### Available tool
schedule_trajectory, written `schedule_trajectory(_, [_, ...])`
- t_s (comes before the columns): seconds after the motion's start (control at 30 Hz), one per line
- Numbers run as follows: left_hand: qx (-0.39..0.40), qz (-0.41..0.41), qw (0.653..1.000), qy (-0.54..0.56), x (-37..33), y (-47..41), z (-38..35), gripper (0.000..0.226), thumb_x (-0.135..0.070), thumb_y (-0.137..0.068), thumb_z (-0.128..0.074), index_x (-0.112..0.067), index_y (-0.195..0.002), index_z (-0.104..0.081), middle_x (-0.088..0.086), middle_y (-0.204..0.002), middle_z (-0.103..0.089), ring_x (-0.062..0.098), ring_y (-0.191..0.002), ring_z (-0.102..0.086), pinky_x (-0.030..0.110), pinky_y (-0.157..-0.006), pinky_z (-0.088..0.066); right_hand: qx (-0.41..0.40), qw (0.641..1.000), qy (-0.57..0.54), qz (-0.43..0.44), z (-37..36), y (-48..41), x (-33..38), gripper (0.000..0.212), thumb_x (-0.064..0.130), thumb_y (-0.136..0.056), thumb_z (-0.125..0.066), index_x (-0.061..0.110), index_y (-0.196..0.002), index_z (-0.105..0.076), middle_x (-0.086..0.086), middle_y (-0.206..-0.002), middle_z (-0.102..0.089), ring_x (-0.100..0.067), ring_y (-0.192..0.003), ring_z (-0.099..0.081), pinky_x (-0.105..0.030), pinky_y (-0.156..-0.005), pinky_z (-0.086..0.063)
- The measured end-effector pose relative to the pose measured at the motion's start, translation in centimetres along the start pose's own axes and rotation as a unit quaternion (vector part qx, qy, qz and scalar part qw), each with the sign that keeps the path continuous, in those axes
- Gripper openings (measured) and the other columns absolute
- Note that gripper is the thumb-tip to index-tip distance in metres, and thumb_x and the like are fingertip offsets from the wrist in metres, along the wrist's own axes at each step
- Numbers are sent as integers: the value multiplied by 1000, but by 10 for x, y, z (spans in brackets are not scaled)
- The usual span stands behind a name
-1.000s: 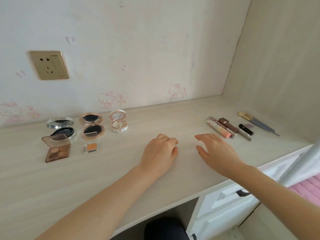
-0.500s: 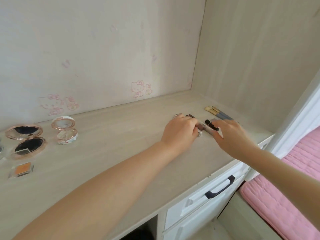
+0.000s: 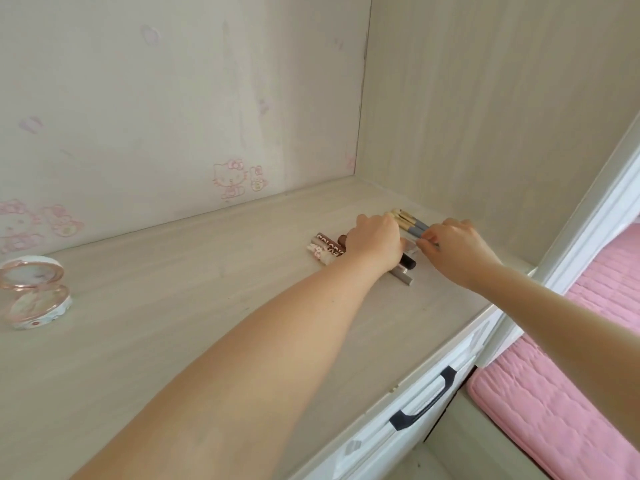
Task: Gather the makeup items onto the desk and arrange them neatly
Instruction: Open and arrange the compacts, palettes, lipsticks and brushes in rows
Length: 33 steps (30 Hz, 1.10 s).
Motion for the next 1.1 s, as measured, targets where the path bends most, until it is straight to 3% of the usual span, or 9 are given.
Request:
schedule_trajectory(0.13, [-3, 2, 1000, -25, -4, -9, -13, 35, -37, -94, -53, -9, -114, -53, 9, -112, -59, 28, -117, -40, 34, -74, -33, 21, 1000, -6, -2, -5, -3, 1, 42, 46, -97, -38, 18, -114, -65, -11, -112, -53, -33, -109, -38, -35, -94, -35])
schedule_trajectory(0.37, [21, 9, 999, -49, -7, -15, -20, 27, -28, -96, -52, -9, -115, -55, 10, -120, -55, 29, -120, -37, 34, -79, -32, 11, 1000, -8, 5, -12, -4, 0, 49, 53, -95, -34, 21, -114, -66, -8, -110, -54, -32, -108, -37, -34, -95, -30])
schedule_trajectory(0.57, [4, 10, 1000, 4, -7, -14, -19, 20, -21, -94, -55, -9, -109, -57, 12, -111, -60, 30, -117, -39, 35, -79, -35, -20, 997, -67, -33, -16, -8, -7, 42, 53, -90, -50, 18, -104, -69, -5, -106, -59, -33, -106, -44, -30, -85, -27])
schedule_trajectory(0.7, [-17, -11, 999, 29, -9, -6, -15, 28, -21, -93, -59, -9, -117, -54, 16, -113, -61, 32, -115, -46, 40, -87, -43, -39, 987, -147, -59, -10, 0, -8, 32, 40, -89, -61, 13, -103, -66, -5, -105, -65, -32, -114, -45, -28, -84, -31])
schedule_trajectory(0.8, [-41, -28, 996, 68, -10, -2, -12, 31, -16, -89, -62, -10, -118, -53, 12, -113, -62, 32, -109, -52, 44, -87, -48, -61, 967, -236, -73, -1, 8, -6, 17, 29, -90, -62, 13, -92, -65, -5, -94, -67, -25, -99, -58, -27, -77, -39])
schedule_trajectory(0.9, [-60, -43, 991, 109, -9, 5, -7, 28, -12, -86, -64, -12, -113, -54, 10, -106, -63, 30, -102, -55, 45, -81, -50, -73, 962, -253, -70, 9, 14, -1, 13, 26, -90, -62, 14, -88, -65, -5, -87, -67, -21, -86, -60, -26, -72, -42])
schedule_trajectory(1.1, [-86, -66, 976, 187, -2, 23, 15, 20, -7, -89, -58, -12, -108, -56, 6, -106, -64, 23, -96, -57, 32, -75, -43, -100, 953, -282, -48, 26, 29, 18, 10, 21, -91, -60, 16, -99, -63, 2, -85, -66, -13, -80, -56, -17, -63, -35])
Point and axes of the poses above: each hand's wrist, its own y-axis away from the middle knuckle, its own z-axis out of the back of the hand, x = y × z, the point moved 4 cm from there along -y, towards the middle knuckle
